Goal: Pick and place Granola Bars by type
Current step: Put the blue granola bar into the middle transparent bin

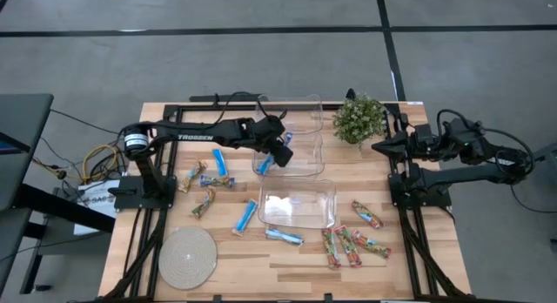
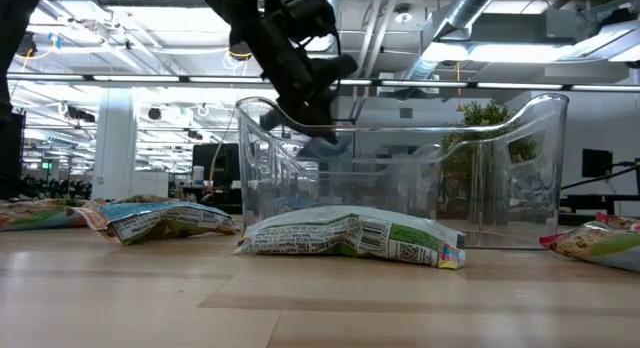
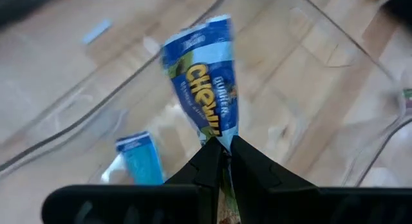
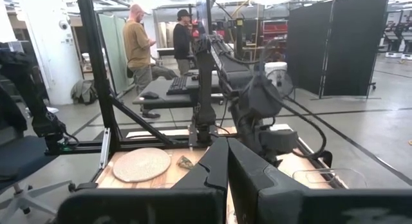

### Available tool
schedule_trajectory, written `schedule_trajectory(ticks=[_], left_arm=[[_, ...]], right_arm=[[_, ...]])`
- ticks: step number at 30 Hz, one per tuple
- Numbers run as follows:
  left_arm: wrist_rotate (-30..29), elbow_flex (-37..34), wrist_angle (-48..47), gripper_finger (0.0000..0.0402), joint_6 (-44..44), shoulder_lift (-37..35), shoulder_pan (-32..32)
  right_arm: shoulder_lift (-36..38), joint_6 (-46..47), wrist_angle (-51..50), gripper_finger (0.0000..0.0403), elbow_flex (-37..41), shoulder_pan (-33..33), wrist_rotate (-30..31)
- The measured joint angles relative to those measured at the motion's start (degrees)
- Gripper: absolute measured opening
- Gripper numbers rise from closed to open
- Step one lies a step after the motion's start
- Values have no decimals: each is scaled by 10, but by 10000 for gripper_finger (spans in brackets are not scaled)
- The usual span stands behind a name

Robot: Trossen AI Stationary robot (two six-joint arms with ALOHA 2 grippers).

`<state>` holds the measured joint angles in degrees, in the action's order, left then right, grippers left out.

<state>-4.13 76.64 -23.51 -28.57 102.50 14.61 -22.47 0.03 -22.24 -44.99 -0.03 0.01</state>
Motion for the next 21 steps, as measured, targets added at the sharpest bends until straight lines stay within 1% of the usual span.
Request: schedule_trajectory(ticks=[6, 15, 21], left_arm=[[14, 1, -4, 22, -1, 21, -5], [53, 1, 1, 22, -10, 64, -8], [43, 1, -4, 22, -11, 65, -7]], right_arm=[[0, 0, 0, 0, 0, 0, 0], [0, 0, 0, 0, 0, 0, 0], [0, 0, 0, 0, 0, 0, 0]])
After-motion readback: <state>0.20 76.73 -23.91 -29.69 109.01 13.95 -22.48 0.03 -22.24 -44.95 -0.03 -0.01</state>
